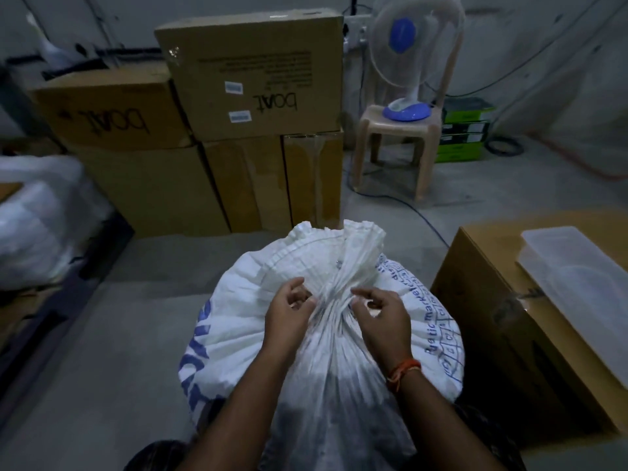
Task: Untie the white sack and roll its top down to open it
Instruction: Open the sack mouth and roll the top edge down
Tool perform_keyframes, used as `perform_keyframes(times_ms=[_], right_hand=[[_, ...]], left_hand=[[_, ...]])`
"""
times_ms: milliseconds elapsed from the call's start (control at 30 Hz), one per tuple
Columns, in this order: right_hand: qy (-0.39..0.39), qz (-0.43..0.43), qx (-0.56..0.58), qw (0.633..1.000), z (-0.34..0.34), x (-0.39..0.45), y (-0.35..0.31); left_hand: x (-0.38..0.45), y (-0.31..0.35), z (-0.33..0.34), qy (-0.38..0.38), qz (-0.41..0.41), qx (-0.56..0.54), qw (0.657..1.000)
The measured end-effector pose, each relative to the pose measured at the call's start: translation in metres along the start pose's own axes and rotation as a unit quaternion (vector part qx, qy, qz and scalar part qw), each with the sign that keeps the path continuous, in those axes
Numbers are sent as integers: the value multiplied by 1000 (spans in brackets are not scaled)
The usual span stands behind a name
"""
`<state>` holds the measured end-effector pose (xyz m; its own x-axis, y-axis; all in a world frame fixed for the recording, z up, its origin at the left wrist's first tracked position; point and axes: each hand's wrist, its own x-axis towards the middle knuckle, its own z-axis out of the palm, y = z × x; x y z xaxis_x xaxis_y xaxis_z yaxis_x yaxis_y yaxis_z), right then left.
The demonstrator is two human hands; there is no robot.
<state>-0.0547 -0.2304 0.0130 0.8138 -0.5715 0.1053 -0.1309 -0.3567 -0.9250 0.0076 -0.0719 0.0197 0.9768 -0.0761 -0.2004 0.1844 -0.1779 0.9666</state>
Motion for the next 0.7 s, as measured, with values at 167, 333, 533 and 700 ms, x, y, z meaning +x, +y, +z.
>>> perform_keyframes(times_ms=[167, 333, 533, 700], right_hand=[[15, -7, -37, 999, 23, 51, -10], [32, -4, -80, 996, 50, 75, -11], [24, -70, -68, 995, 65, 85, -15], [43, -46, -116, 991, 69, 89, -13]], left_hand=[[40, 3, 6, 44, -30, -8, 999], [46, -8, 13, 94, -71, 63, 991], [50, -4, -10, 213, -31, 9, 977], [89, 1, -38, 207, -83, -67, 973]])
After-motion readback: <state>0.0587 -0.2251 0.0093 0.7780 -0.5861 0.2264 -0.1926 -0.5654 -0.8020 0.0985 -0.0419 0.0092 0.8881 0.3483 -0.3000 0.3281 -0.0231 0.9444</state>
